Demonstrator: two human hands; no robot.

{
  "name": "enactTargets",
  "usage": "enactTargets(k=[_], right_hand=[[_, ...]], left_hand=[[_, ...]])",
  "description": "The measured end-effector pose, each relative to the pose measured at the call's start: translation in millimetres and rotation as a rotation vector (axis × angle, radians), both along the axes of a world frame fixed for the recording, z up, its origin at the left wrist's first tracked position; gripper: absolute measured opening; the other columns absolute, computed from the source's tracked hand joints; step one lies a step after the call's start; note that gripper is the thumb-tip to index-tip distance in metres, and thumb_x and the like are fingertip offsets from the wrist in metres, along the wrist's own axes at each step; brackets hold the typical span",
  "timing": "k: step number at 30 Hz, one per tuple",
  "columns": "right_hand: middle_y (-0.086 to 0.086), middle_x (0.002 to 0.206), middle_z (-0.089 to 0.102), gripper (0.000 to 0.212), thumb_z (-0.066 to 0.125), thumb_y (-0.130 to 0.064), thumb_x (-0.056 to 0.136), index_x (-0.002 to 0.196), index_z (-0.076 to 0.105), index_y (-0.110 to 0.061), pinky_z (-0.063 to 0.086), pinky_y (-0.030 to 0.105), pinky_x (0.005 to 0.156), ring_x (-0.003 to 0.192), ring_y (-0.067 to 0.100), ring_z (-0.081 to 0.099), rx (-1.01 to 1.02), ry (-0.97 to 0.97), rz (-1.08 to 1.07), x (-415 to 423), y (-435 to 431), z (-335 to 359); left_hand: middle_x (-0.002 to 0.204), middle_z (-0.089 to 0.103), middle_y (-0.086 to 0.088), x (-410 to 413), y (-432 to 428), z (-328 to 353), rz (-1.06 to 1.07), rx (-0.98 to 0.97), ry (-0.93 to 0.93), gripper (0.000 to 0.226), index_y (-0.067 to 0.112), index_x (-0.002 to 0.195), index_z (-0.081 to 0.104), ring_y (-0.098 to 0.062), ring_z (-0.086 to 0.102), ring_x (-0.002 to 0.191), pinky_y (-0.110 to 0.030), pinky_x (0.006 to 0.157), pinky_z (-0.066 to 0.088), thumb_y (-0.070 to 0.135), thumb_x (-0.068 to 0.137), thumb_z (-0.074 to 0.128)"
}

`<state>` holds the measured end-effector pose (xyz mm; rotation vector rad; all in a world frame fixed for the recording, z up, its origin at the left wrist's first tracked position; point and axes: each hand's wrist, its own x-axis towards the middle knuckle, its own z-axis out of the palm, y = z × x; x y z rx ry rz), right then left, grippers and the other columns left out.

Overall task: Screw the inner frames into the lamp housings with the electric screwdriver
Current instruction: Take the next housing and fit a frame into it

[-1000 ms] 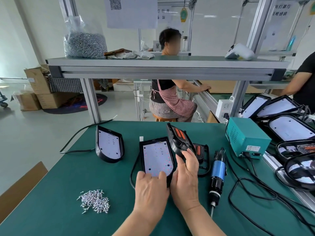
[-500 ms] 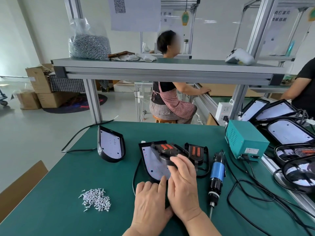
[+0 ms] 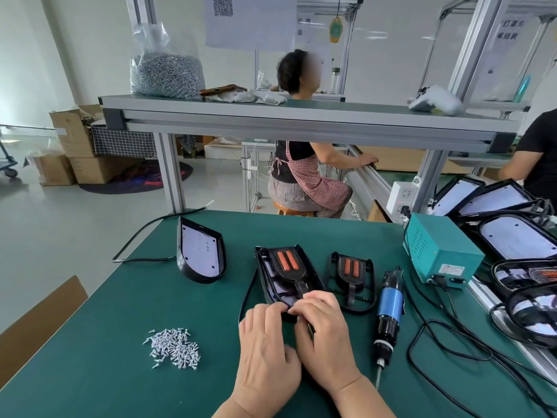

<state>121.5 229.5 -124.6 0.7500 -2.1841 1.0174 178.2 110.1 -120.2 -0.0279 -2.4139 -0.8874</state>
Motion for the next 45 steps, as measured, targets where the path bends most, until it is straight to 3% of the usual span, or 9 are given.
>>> enactTargets(k=[6, 13, 17, 20, 22, 31, 36, 40, 45], right_hand=[[-0.003, 0.113, 0.066, 0.033, 0.061, 0.001, 0.084, 0.112, 0.072, -0.013, 0.049, 0.026, 0.099, 0.112, 0.008, 0.06, 0.047, -0.074, 0.136, 4, -5, 0], [-0.01, 0.12, 0.069, 0.033, 0.057, 0.004, 0.091, 0.114, 0.073, -0.015, 0.049, 0.034, 0.104, 0.119, 0.012, 0.062, -0.184, -0.235, 0.188, 2, -2, 2], [-0.006, 0.15, 0.052, 0.041, 0.055, 0.0, 0.099, 0.137, 0.061, -0.013, 0.027, 0.032, 0.122, 0.149, 0.011, 0.033, -0.121, -0.204, -0.103, -5, -2, 1], [-0.009, 0.17, 0.005, 0.055, 0.025, -0.037, 0.111, 0.163, 0.018, -0.021, -0.006, 0.03, 0.126, 0.152, 0.002, -0.015, 0.355, -0.423, -0.188, -11, -2, -7], [-0.01, 0.17, -0.008, 0.059, 0.012, -0.045, 0.11, 0.164, 0.007, -0.024, -0.011, 0.031, 0.123, 0.15, 0.001, -0.022, 0.488, -0.501, -0.219, -12, -3, -11], [-0.012, 0.17, -0.001, 0.059, 0.024, -0.046, 0.109, 0.162, 0.021, -0.022, 0.007, 0.022, 0.124, 0.155, 0.003, -0.002, 0.202, -0.629, -0.147, -8, 0, -10], [-0.011, 0.171, 0.005, 0.049, 0.029, -0.039, 0.11, 0.153, 0.041, -0.019, 0.037, 0.029, 0.11, 0.144, 0.012, 0.04, 0.217, -0.639, -0.147, -3, 1, 0], [-0.01, 0.17, 0.007, 0.031, 0.038, -0.036, 0.108, 0.131, 0.056, -0.024, 0.046, 0.03, 0.093, 0.125, 0.017, 0.057, 0.226, -0.541, -0.173, 15, 3, 0], [-0.014, 0.167, 0.014, 0.012, 0.055, -0.026, 0.102, 0.105, 0.062, -0.017, 0.015, 0.007, 0.113, 0.156, 0.005, 0.001, 0.19, -0.28, -0.073, 49, 4, -11]], left_hand=[[0.132, 0.041, -0.003, -9, -12, 0, 0.09, 0.185, -0.247, 0.078, 0.019, 0.152, 0.042, -0.021, 0.042, 0.125, -0.025, 0.107, 0.033, -0.01, 0.08, 0.053], [0.137, 0.048, -0.001, -12, -10, -4, 0.084, 0.049, -0.288, 0.068, 0.025, 0.146, 0.048, -0.023, 0.046, 0.127, -0.032, 0.106, 0.038, -0.001, 0.083, 0.052], [0.134, 0.047, 0.0, -13, -11, -6, 0.111, 0.011, -0.278, 0.067, 0.027, 0.145, 0.047, -0.021, 0.046, 0.125, -0.029, 0.105, 0.036, -0.001, 0.084, 0.051], [0.132, 0.045, 0.004, -14, -10, -7, 0.109, -0.014, -0.28, 0.074, 0.034, 0.151, 0.039, -0.017, 0.045, 0.124, -0.026, 0.105, 0.034, 0.002, 0.085, 0.05], [0.131, 0.046, 0.007, -15, -9, -7, 0.107, -0.04, -0.281, 0.078, 0.038, 0.154, 0.034, -0.016, 0.044, 0.123, -0.026, 0.104, 0.033, 0.003, 0.085, 0.049], [0.131, 0.048, 0.012, -15, -10, -11, 0.112, -0.037, -0.289, 0.072, 0.036, 0.146, 0.043, -0.012, 0.043, 0.125, -0.022, 0.099, 0.03, 0.003, 0.083, 0.051], [0.124, 0.053, 0.011, -16, -11, -11, 0.164, -0.035, -0.263, 0.078, 0.038, 0.14, 0.053, -0.017, 0.039, 0.119, -0.026, 0.101, 0.029, -0.01, 0.079, 0.047], [0.107, 0.049, 0.003, -17, -13, -13, 0.262, 0.026, -0.177, 0.066, 0.025, 0.112, 0.075, -0.023, 0.039, 0.107, -0.035, 0.101, 0.029, -0.02, 0.072, 0.048], [0.097, 0.054, 0.006, -15, -15, -3, 0.205, 0.461, -0.208, 0.04, 0.015, 0.066, 0.072, -0.017, 0.054, 0.098, -0.009, 0.078, 0.035, -0.01, 0.087, 0.049]])
